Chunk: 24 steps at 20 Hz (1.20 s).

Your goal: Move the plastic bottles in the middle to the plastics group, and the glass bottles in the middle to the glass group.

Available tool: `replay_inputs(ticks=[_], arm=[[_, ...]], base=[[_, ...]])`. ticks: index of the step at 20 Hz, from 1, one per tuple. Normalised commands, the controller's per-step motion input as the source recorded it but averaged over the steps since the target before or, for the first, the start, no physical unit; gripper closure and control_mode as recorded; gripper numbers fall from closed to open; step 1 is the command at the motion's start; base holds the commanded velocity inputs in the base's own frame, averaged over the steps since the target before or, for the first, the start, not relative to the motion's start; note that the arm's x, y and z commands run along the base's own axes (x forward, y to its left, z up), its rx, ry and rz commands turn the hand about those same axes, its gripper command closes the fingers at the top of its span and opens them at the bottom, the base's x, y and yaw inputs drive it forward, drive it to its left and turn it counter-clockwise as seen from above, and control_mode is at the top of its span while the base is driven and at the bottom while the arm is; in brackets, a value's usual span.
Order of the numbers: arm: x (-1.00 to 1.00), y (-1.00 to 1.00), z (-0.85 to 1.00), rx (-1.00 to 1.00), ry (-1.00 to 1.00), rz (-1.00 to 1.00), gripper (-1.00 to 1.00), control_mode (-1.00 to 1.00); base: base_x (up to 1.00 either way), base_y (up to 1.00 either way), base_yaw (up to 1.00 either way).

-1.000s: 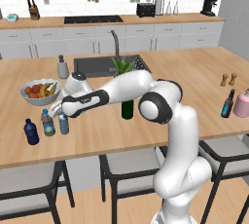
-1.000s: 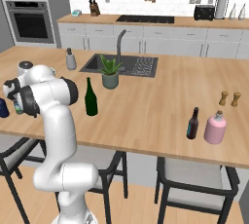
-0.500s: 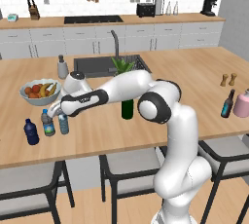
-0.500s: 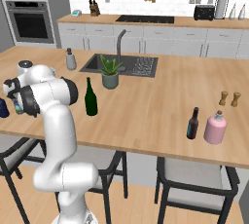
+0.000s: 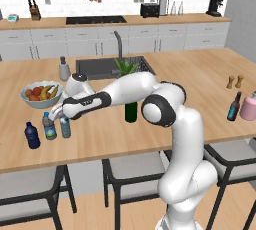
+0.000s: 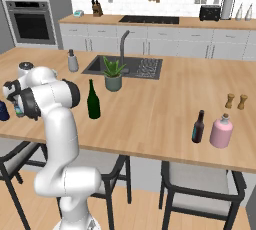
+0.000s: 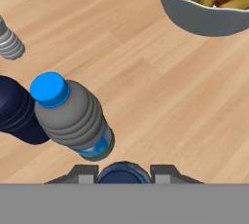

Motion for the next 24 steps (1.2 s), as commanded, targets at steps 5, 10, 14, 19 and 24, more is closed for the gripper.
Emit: replay_inputs(ticks=[5,10,14,19,24], arm=[[0.0,0.0,0.0,0.0,0.0,0.0,-1.0,-1.0],[0.0,0.0,0.04,0.0,0.0,0.0,-1.0,-1.0],[-0.3,-0.08,0.39,0.0,0.0,-0.01,-1.0,-1.0],[-0.63,-0.49,0.29,0.0,0.0,-0.08,-1.0,-1.0],[-0.63,-0.71,0.12,0.0,0.0,-0.13,-1.0,-1.0]], base=[[0.0,0.0,0.0],[0.0,0.0,0.0],[0.0,0.0,0.0],[0.0,0.0,0.0],[0.0,0.0,0.0]])
